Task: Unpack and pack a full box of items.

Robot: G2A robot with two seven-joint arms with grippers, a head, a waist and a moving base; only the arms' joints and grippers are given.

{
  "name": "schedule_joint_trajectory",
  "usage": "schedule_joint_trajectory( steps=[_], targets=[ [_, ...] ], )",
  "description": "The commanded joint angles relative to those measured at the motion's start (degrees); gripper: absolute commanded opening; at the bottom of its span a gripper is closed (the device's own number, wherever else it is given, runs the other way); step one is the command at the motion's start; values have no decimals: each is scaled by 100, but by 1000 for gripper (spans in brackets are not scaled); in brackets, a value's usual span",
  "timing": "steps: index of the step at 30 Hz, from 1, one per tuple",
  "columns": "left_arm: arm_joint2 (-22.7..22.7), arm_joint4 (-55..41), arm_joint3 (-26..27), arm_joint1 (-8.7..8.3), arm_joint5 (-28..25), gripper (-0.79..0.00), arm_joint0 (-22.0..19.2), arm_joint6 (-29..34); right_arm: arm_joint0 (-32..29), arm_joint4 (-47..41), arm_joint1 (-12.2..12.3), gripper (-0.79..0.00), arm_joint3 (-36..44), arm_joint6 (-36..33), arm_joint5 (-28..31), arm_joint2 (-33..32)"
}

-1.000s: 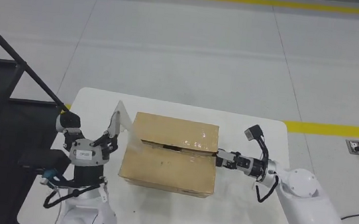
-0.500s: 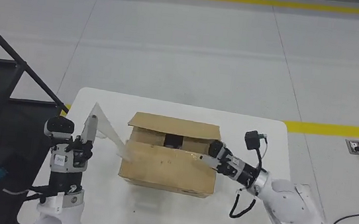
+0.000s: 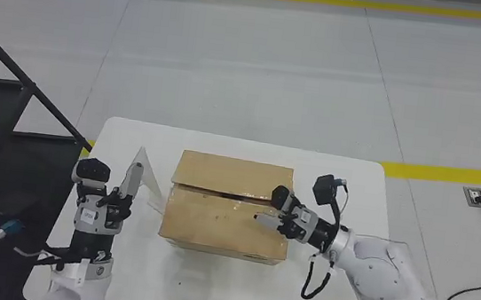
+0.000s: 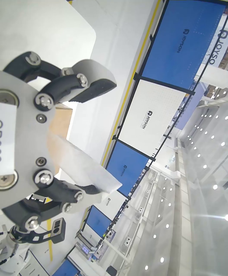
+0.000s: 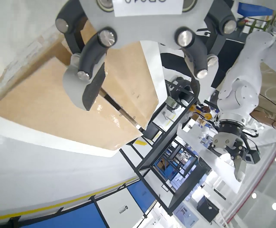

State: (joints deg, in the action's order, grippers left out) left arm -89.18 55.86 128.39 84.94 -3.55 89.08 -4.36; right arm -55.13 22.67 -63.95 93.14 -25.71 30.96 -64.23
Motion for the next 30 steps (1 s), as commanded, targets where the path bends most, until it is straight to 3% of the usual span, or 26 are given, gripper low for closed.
schedule_joint_trajectory(
  steps=[1,9,12,18,26,29,30],
  targets=[
    [108,-125,22,0,2,0,-26,88,-35,705,-24,0,320,137,-330,154],
    [391,-501,86,0,120,0,-176,307,-35,705,-24,0,320,137,-330,154],
    [519,-507,33,4,201,0,-271,282,-13,1148,-33,0,505,23,-195,320],
    [829,-580,-144,20,357,0,-490,270,-107,1971,-124,0,1131,374,-811,711],
    [1159,-533,-203,33,520,0,-585,206,78,2491,-309,0,1189,608,-1718,1224],
    [1219,-520,-188,32,541,0,-571,188,139,2543,-360,-403,1115,666,-1805,1316],
    [1233,-511,-188,31,554,0,-567,189,175,2543,-377,-422,1074,676,-1817,1335]
  ],
)
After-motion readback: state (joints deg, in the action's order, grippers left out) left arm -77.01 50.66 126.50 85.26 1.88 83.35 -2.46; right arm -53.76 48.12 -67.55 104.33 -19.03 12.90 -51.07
